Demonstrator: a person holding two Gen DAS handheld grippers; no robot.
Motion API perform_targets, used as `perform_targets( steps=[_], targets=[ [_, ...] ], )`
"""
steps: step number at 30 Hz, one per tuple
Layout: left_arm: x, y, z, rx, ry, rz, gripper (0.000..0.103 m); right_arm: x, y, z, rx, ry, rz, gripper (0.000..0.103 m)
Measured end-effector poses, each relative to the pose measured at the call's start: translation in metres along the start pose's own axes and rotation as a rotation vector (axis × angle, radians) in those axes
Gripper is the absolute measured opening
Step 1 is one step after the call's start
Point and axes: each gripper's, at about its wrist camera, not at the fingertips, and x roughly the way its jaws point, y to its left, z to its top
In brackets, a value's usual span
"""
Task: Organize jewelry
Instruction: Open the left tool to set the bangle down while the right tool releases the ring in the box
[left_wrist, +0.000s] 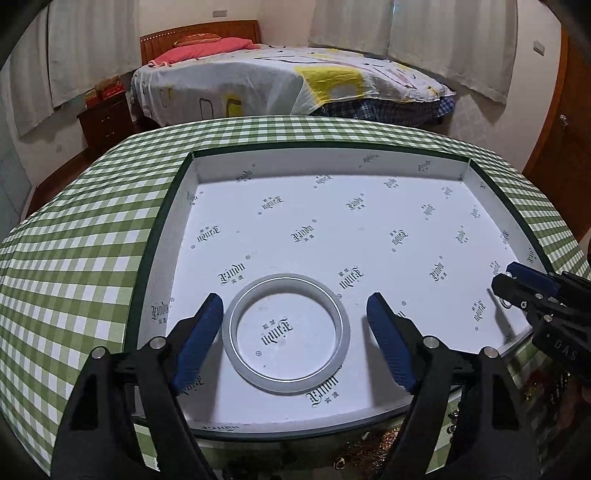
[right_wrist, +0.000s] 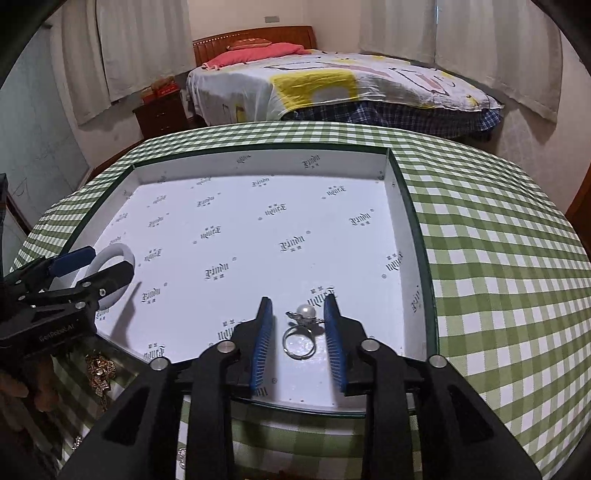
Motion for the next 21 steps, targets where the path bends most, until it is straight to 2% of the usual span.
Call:
perform_targets(
  steps=[13, 21],
  targets=[
    [-0.007, -0.001, 0.002, -0.002, -0.020, 0.000, 0.080, -0.007, 0.004, 0.002, 0.002, -0.029, -0.005, 0.042],
    [-0.052, -0.003, 0.001, -0.001, -0.107, 0.022, 0.080, -0.045, 0.016, 0.003, -0.014, -0.094, -0.022, 0.042]
  ],
)
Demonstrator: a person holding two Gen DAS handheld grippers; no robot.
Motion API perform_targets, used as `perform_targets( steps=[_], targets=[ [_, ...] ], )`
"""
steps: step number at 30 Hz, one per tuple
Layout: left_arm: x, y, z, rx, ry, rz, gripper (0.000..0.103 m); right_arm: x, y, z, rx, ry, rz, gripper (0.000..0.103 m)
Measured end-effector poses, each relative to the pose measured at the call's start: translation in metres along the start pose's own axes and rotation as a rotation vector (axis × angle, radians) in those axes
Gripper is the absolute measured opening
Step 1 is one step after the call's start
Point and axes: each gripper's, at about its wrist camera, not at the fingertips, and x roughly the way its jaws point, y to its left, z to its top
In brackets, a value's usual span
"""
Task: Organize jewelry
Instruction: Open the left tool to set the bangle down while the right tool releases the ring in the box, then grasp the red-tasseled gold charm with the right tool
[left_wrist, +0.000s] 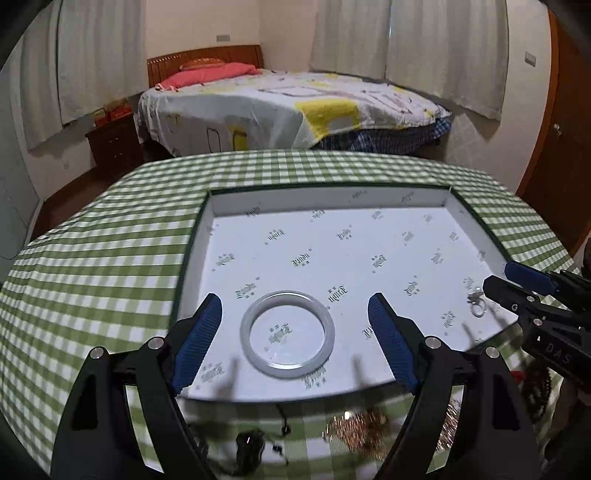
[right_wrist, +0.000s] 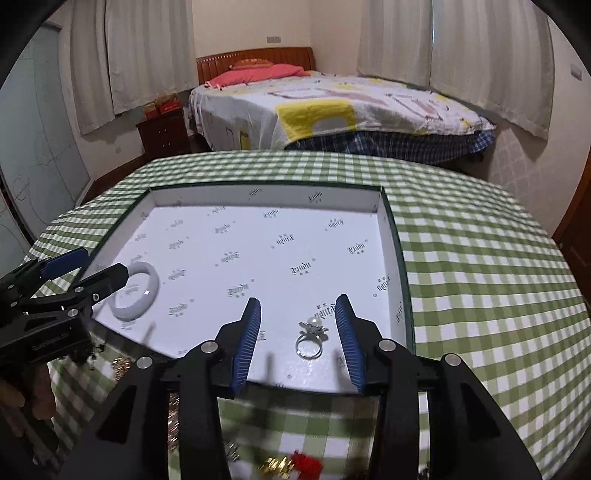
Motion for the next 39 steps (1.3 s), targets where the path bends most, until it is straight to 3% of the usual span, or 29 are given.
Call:
perform_targets(
  steps=[8, 17, 28, 39],
  targets=[
    [-0.049, 0.007, -0.026, -0.027, -0.023, 0.030, 0.080, -0.040, 0.019, -0.027, 0.013, -0.019, 0.036, 0.042],
    [-0.084, 0.025, -0.069, -0.049, 0.012, 0.087, 0.080, -0.054, 0.038, -0.068, 0.004, 0.035, 0.063, 0.042],
    [-0.108, 0.074, -0.115, -0.138, 0.064, 0.172, 0.080, -0.046, 0.073, -0.096, -0.056, 0.092, 0.119, 0.042],
    [-0.108, 0.074, -0.123, -0.138, 0.085, 0.168, 0.080, -0.041, 0.085, -0.107, -0.106, 0.112, 0.118, 0.042]
  ],
)
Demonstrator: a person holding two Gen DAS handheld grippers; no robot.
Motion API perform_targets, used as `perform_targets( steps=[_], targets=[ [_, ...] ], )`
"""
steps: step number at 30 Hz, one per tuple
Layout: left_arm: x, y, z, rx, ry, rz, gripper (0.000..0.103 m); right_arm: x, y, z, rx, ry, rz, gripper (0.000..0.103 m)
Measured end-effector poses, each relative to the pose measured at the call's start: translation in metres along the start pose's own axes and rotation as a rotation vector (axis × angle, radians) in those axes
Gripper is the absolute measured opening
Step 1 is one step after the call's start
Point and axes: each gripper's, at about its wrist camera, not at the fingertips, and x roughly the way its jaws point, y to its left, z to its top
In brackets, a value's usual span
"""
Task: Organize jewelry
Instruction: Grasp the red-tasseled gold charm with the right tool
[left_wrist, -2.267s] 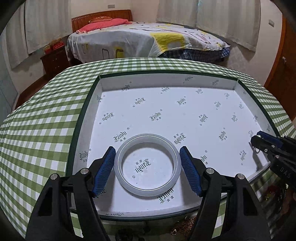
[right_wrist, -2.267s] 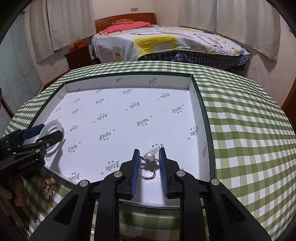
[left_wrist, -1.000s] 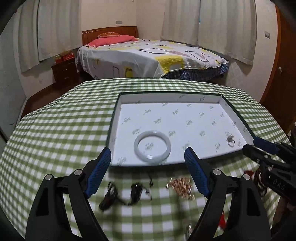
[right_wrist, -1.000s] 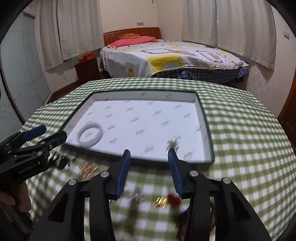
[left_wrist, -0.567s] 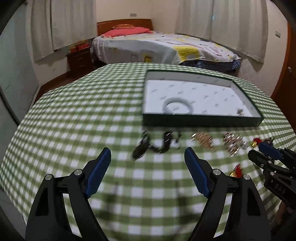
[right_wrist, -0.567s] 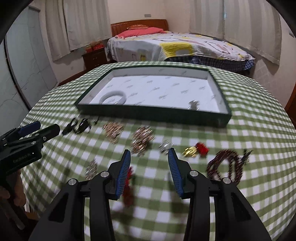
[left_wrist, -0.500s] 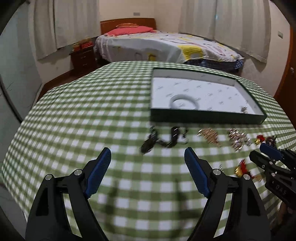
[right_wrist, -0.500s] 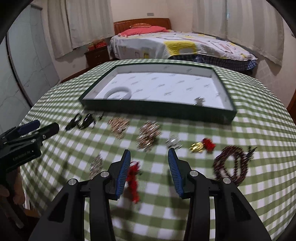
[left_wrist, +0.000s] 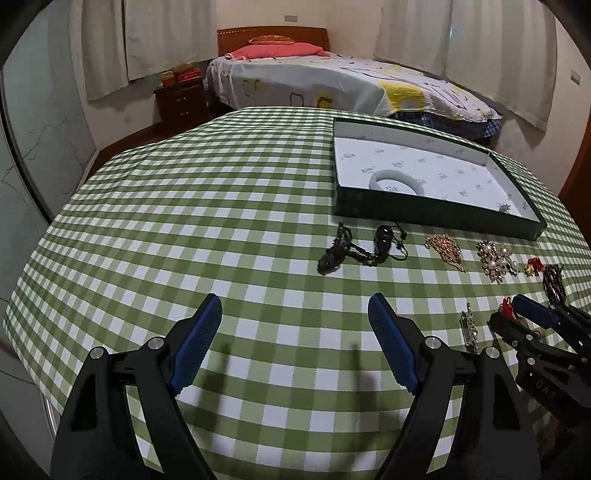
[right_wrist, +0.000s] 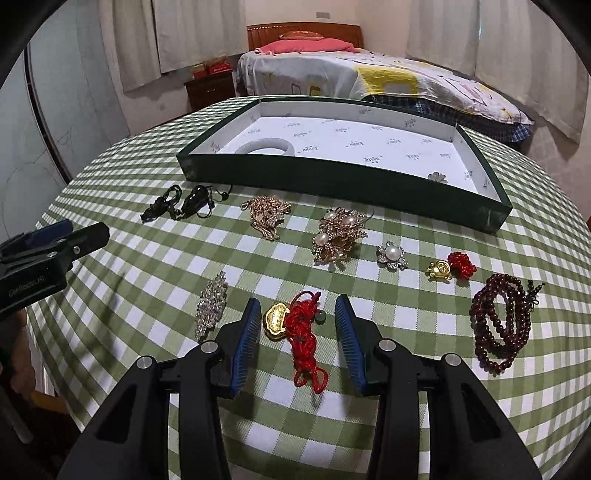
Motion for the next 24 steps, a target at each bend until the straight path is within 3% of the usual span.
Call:
perform_targets(
  steps=[6, 8, 24],
  targets=[
    [0.003, -0.015, -0.004, 0.019, 0.019, -0.042, 0.080, -0.005, -0.004, -0.005, -0.011, 0.003, -0.008, 0.029],
    [0.004, -0.022, -0.004, 0.028, 0.023, -0.058, 0.080, -0.008, -0.006, -0.007, -0.011, 0.006, -0.005, 0.016],
    [0.008, -0.065, -0.006, 0.097, 0.045, -0.144, 0.080, -0.027, -0.053, -0.022, 0.085, 0.002, -0.070, 0.016]
  ],
)
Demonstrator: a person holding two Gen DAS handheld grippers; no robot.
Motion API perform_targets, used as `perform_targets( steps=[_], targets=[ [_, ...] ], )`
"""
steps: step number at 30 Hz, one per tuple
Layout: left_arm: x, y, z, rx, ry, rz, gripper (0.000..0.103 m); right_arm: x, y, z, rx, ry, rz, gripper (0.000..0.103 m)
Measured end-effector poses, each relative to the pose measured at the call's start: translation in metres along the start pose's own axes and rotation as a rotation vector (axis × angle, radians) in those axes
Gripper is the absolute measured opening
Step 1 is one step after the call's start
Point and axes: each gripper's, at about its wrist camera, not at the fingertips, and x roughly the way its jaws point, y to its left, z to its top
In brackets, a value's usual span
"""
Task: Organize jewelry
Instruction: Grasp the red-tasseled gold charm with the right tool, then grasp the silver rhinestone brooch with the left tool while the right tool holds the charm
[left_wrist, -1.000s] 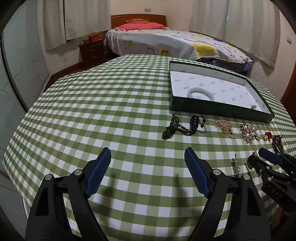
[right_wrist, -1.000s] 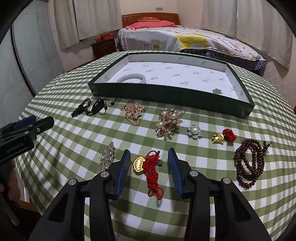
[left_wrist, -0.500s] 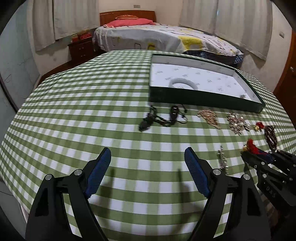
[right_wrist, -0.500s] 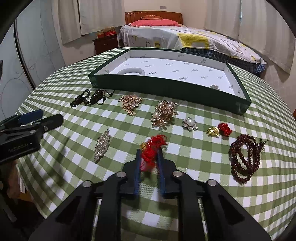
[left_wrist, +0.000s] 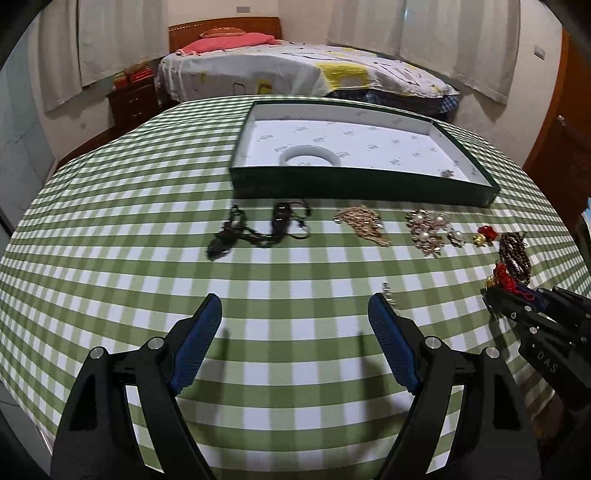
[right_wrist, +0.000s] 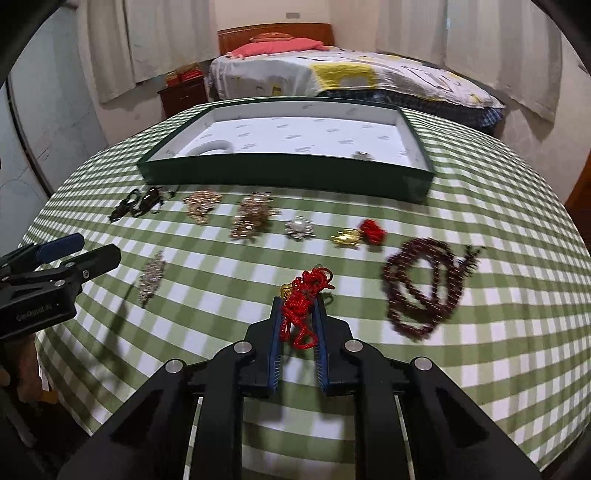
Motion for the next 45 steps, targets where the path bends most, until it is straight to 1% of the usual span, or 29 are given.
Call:
perform_targets(
  steps=[5, 7, 9, 10, 11, 13, 15, 18, 21, 22, 23, 24, 26, 31, 35, 38, 45],
  targets=[
    [0.001, -0.018, 0.000, 0.022, 0.007, -0.017, 0.079, -0.005, -0.014, -0.004, 0.025, -0.009, -0.005, 0.016],
    [0.003, -0.026, -0.001, 0.033, 0.012, -0.024, 0.078, -0.006, -0.017, -0.005, 0.033, -0.015, -0.001, 0.016],
    [0.007, -0.034, -0.001, 0.052, 0.023, -0.028, 0.074, -0.007, -0.021, -0.005, 0.042, -0.019, 0.005, 0.016],
    [0.010, -0.038, -0.002, 0.062, 0.031, -0.033, 0.066, -0.007, -0.022, -0.005, 0.046, -0.021, 0.005, 0.016],
    [0.013, -0.040, -0.002, 0.067, 0.039, -0.036, 0.061, -0.007, -0.023, -0.005, 0.052, -0.023, 0.007, 0.016],
    [0.018, -0.043, -0.004, 0.071, 0.059, -0.051, 0.055, -0.007, -0.026, -0.005, 0.063, -0.022, 0.012, 0.016],
    [0.019, -0.045, -0.005, 0.076, 0.058, -0.054, 0.046, -0.007, -0.027, -0.005, 0.072, -0.023, 0.015, 0.016],
    [0.018, -0.047, -0.007, 0.101, 0.057, -0.040, 0.040, -0.007, -0.028, -0.006, 0.076, -0.024, 0.018, 0.016],
    [0.018, -0.046, -0.008, 0.103, 0.051, -0.049, 0.028, -0.006, -0.027, -0.006, 0.075, -0.021, 0.018, 0.016],
    [0.018, -0.045, -0.008, 0.103, 0.050, -0.049, 0.025, -0.006, -0.027, -0.006, 0.073, -0.019, 0.018, 0.016],
    [0.017, -0.045, -0.008, 0.103, 0.049, -0.055, 0.020, -0.005, -0.026, -0.006, 0.071, -0.017, 0.017, 0.016],
    [0.018, -0.043, -0.008, 0.099, 0.048, -0.067, 0.017, -0.005, -0.025, -0.007, 0.068, -0.016, 0.017, 0.016],
    [0.018, -0.042, -0.008, 0.102, 0.046, -0.067, 0.014, -0.004, -0.024, -0.006, 0.064, -0.013, 0.014, 0.016],
    [0.016, -0.037, -0.009, 0.095, 0.041, -0.087, 0.013, -0.003, -0.022, -0.006, 0.053, -0.010, 0.007, 0.016],
    [0.015, -0.037, -0.010, 0.114, 0.037, -0.065, 0.013, -0.003, -0.020, -0.006, 0.047, -0.012, 0.002, 0.016],
    [0.013, -0.032, -0.008, 0.100, 0.037, -0.063, 0.013, -0.005, -0.020, -0.005, 0.043, -0.019, 0.000, 0.016],
    [-0.004, -0.025, 0.007, 0.080, -0.026, -0.070, 0.013, -0.015, -0.016, 0.003, 0.037, -0.047, 0.012, 0.016]
  ],
)
